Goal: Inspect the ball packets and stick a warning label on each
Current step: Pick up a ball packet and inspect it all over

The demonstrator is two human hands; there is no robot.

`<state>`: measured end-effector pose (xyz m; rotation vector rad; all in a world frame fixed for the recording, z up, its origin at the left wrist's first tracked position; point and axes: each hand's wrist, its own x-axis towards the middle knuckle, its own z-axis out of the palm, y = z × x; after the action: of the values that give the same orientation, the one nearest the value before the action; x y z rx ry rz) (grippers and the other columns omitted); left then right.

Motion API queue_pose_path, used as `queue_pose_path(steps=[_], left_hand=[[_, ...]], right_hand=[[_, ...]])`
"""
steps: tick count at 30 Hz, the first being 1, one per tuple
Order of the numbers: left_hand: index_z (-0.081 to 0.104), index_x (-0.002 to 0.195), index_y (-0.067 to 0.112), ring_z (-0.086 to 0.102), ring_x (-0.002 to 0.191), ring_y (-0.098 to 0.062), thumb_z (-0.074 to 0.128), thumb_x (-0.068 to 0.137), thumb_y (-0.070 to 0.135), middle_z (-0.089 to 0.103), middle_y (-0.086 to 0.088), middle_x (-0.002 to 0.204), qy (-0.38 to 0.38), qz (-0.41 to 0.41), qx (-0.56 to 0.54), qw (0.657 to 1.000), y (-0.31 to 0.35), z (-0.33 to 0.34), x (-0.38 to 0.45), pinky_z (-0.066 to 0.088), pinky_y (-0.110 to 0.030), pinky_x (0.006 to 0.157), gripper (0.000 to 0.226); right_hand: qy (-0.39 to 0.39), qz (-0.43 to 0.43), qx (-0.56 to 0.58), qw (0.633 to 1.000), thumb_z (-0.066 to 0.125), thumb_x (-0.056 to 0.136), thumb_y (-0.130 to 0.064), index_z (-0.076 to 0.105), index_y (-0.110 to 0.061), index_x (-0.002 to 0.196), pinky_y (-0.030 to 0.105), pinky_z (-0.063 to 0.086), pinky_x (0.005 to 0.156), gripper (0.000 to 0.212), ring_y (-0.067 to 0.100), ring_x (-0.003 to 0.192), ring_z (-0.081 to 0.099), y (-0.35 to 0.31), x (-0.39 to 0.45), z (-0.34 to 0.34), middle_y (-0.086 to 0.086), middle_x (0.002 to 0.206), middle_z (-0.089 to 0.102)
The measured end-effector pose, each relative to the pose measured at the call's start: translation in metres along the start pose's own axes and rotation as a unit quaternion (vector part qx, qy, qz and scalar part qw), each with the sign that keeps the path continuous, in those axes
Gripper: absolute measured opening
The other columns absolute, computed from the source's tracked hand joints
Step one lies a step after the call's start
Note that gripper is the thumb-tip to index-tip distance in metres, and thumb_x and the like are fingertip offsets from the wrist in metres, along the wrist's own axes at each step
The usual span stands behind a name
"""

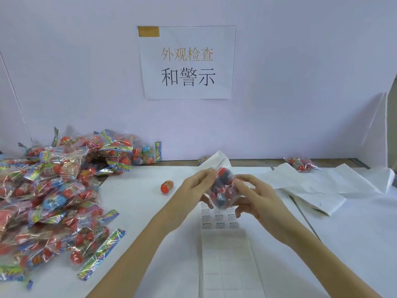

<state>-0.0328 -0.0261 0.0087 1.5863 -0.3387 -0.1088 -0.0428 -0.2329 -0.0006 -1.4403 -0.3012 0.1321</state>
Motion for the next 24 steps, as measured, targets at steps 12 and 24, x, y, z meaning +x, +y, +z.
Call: queue_pose_path(steps=[12,24], left_hand=[[0.07,0.092,0.007,0.066,0.084,-0.021,0.08,0.08,0.031,0.075,-0.012,0.099,0.062,-0.071,-0.146,0.985,-0.003,-0.008,0.003,0.058,-0.029,0.079,0.029],[0.043,0.1,0.013,0.047,0.048,-0.016,0.049,0.11,0.025,0.053,0.001,0.058,0.175,0.076,0.012,0.981,-0.011,0.006,0.002,0.046,-0.026,0.046,0.017]], right_hand=[[0.127,-0.063,-0.156,0.978,0.06,0.103,-0.044,0.067,-0.018,0.075,0.017,0.041,0.049,0.038,0.008,0.047,0.052,-0.005,-0.008,0.002,-0.005,0.062,0.067],[-0.025,0.035,-0.045,0.998,0.065,0.102,-0.018,0.052,-0.018,0.139,0.026,0.054,0.068,0.039,0.026,0.078,0.071,0.002,-0.009,0.003,0.016,0.09,0.076]])
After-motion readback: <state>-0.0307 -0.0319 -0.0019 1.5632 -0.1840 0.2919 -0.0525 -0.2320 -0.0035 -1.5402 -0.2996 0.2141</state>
